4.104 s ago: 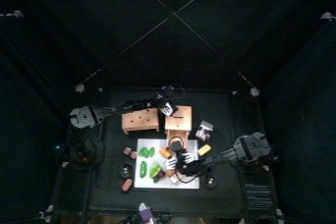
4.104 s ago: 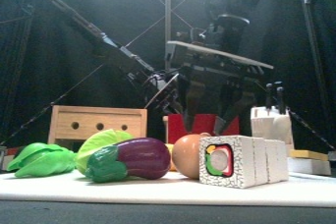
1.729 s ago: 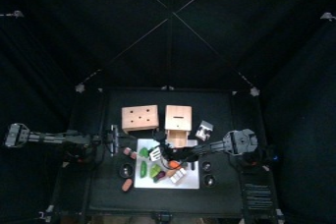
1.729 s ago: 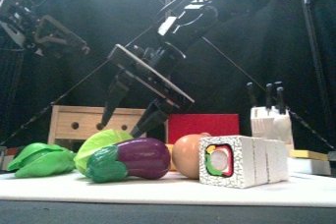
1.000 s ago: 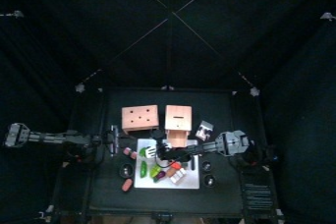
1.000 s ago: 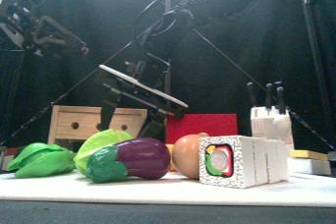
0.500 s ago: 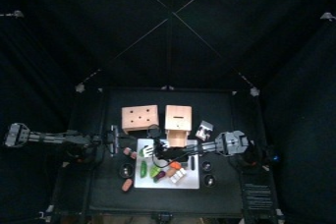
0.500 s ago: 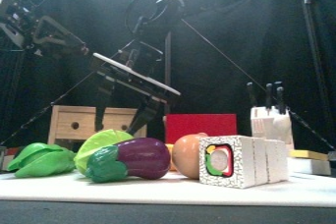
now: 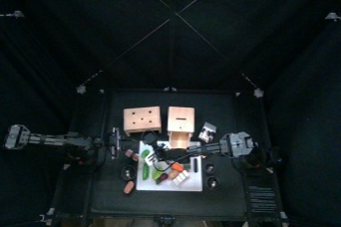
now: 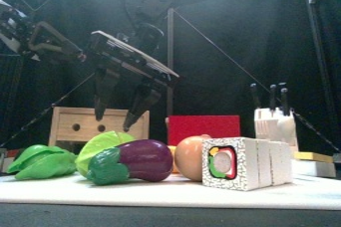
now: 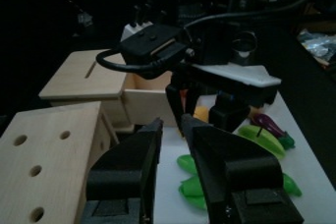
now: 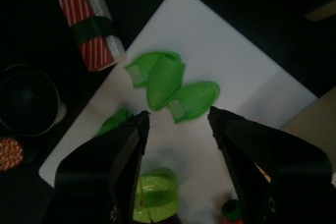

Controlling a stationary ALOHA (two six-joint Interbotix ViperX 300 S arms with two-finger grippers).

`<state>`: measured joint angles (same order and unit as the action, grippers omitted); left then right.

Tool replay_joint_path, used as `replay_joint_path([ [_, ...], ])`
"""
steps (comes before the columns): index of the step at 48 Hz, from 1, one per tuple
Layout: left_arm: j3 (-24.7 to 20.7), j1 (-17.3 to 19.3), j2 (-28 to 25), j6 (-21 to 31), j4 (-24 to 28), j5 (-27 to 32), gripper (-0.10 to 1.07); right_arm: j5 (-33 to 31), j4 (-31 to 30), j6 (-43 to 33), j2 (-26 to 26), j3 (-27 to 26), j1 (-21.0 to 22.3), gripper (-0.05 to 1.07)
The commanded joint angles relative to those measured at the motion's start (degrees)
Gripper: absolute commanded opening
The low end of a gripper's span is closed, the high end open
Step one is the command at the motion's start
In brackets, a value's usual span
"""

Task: Grab corn husk

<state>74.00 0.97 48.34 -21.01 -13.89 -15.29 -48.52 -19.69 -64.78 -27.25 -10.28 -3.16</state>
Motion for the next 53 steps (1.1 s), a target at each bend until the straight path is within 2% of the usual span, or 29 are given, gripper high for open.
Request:
replay_joint_path([
  [1, -0.26, 0.26, 1.41, -0.09, 0.26, 0.53, 0.68, 0.09, 0.53, 0.70, 1.85, -0.88, 0.70, 0.87],
  [14, 2.20, 0.44, 8.61, -0.09, 0.26, 5.01, 0.68, -0.09, 0.97, 0.88, 1.14, -0.88, 2.20, 0.87],
  [24, 2.99, 0.44, 8.70, 0.00, 0.18, 8.09, 0.68, -0.35, 3.69, 1.49, -1.14, -1.67, 3.16, 0.86],
  [53, 2.55, 0.53, 8.70, 0.00, 0.09, 8.00, 0.68, -0.53, 6.86, 2.02, -5.27, -2.72, 3.87, 0.87],
])
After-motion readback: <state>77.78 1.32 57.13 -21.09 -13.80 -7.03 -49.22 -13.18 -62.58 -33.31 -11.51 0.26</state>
